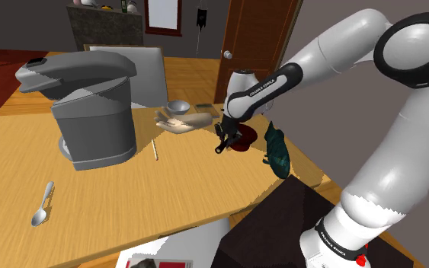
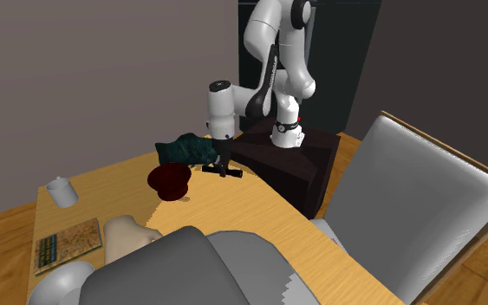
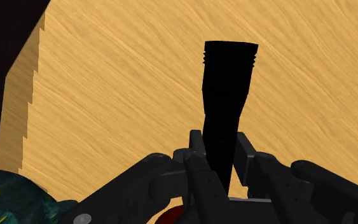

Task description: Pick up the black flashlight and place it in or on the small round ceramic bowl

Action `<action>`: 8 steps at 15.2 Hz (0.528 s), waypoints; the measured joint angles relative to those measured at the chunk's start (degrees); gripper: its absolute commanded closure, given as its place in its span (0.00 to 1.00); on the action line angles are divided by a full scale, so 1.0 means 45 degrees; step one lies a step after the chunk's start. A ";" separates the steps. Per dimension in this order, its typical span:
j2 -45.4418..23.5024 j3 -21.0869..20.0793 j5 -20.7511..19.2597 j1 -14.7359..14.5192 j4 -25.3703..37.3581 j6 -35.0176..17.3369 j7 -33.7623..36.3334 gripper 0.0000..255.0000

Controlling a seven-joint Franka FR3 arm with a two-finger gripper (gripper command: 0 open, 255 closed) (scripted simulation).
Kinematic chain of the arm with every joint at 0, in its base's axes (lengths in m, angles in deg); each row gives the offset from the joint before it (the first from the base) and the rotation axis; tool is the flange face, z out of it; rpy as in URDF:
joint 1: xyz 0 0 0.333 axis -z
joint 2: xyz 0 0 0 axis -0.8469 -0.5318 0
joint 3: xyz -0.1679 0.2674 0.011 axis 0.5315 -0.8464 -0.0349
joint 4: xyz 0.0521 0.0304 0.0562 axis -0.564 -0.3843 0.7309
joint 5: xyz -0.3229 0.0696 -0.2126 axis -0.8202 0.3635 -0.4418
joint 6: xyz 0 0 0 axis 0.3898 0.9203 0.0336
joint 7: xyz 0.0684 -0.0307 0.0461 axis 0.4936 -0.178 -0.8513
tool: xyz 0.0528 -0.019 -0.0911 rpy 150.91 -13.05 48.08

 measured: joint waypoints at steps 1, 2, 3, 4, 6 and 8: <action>-0.0189 0.0124 -0.0029 0.0157 0.0263 0.0079 -0.0270 1.00; -0.0362 0.0263 -0.0051 0.0348 0.0418 0.0056 -0.0586 1.00; -0.0534 0.0379 -0.0063 0.0512 0.0659 0.0126 -0.0871 1.00; -0.0615 0.0475 -0.0048 0.0671 0.0835 0.0218 -0.1140 1.00; -0.1041 0.0694 -0.0080 0.0986 0.1468 0.0421 -0.1677 1.00; -0.1420 0.0882 -0.0094 0.1284 0.1998 0.0572 -0.2168 1.00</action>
